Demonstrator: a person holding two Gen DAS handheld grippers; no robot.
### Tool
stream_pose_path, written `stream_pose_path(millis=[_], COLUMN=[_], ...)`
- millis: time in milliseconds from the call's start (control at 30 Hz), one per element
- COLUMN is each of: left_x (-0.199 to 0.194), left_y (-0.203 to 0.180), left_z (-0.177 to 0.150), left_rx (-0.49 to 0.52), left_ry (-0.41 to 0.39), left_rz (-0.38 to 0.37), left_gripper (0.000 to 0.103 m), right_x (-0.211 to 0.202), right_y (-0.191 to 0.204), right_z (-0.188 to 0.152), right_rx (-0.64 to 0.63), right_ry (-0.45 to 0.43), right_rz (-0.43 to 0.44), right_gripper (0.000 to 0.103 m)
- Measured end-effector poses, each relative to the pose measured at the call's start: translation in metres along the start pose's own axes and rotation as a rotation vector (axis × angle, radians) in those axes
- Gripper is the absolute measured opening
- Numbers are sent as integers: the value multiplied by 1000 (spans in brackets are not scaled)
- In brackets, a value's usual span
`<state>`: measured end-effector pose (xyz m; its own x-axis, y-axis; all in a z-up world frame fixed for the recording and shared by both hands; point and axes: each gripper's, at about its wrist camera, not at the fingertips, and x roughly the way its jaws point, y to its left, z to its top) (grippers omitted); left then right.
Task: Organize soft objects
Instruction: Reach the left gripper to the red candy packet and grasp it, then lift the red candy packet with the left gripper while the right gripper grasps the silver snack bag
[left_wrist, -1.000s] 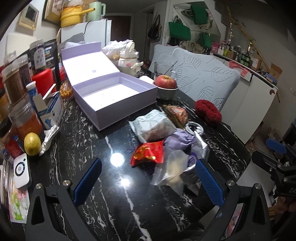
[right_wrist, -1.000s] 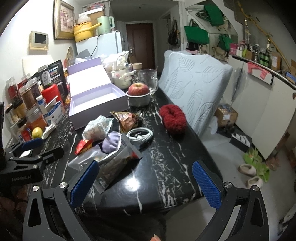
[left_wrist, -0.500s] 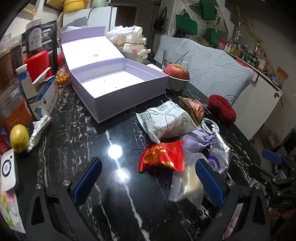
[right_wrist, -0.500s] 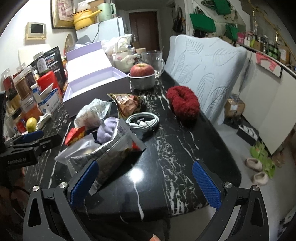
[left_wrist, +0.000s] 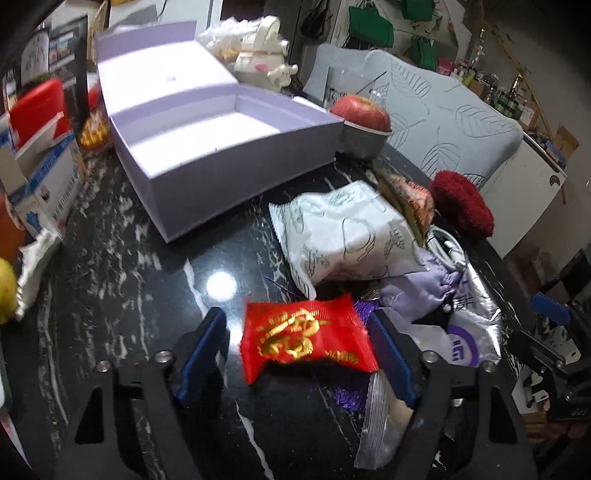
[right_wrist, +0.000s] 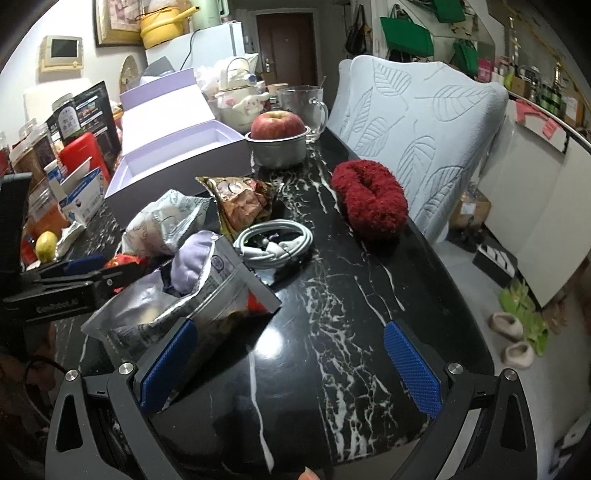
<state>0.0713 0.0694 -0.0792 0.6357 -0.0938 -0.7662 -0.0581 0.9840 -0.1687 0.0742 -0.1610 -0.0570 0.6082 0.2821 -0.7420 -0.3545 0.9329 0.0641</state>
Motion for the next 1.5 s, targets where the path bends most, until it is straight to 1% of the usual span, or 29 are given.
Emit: stream_pose_path(millis=[67, 100, 133, 200, 267, 367, 567, 733, 867, 900, 1000, 1133, 1233, 1333, 1500], left_x=[7, 9, 8, 10, 10, 9, -4, -17, -27, -29, -32, -34, -35, -36, -37], left_y=[3, 6, 6, 5, 4, 4, 7, 12, 15, 15, 18, 19, 18, 16, 11], left_z=[-1, -2, -2, -3, -3, -7, -13, -17, -23, -24, -28, -31, -31, -32, -34], left_rx=[-17, -28, -21, -5, 4, 10, 16, 5, 0, -2, -12, -20, -19, -12, -1], left_ry=[23, 31, 12, 9, 4, -11, -35, -52, -59, -60, -61, -56, -57, -58, -57], left_rz=[-13, -19, -5, 18, 32, 48, 63, 66, 72, 73, 77, 76, 71, 68, 59], left_gripper=[68, 67, 67, 66, 60, 57, 56, 56, 56, 56, 56, 56, 56, 56, 56], right_x=[2, 3, 3, 5, 5, 5, 3, 5, 15, 18, 26, 28, 28, 29, 27], right_y=[0, -1, -1, 0, 1, 3, 5, 21, 30, 32, 36, 34, 33, 29, 24], right_z=[1, 1, 2, 3, 4, 5, 7, 12, 15, 16, 15, 12, 7, 1, -10], right_rx=[1, 2, 3, 3, 4, 7, 29, 5, 19, 22, 21, 31, 20, 25, 14], right_ry=[3, 4, 5, 6, 5, 4, -1, 1, 14, 21, 41, 63, 82, 104, 122], right_rz=[0, 1, 1, 2, 3, 11, 64, 105, 129, 122, 80, 85, 79, 88, 79], right_gripper=[103, 103, 103, 103, 103, 103, 103, 103, 102, 99, 85, 77, 73, 73, 73])
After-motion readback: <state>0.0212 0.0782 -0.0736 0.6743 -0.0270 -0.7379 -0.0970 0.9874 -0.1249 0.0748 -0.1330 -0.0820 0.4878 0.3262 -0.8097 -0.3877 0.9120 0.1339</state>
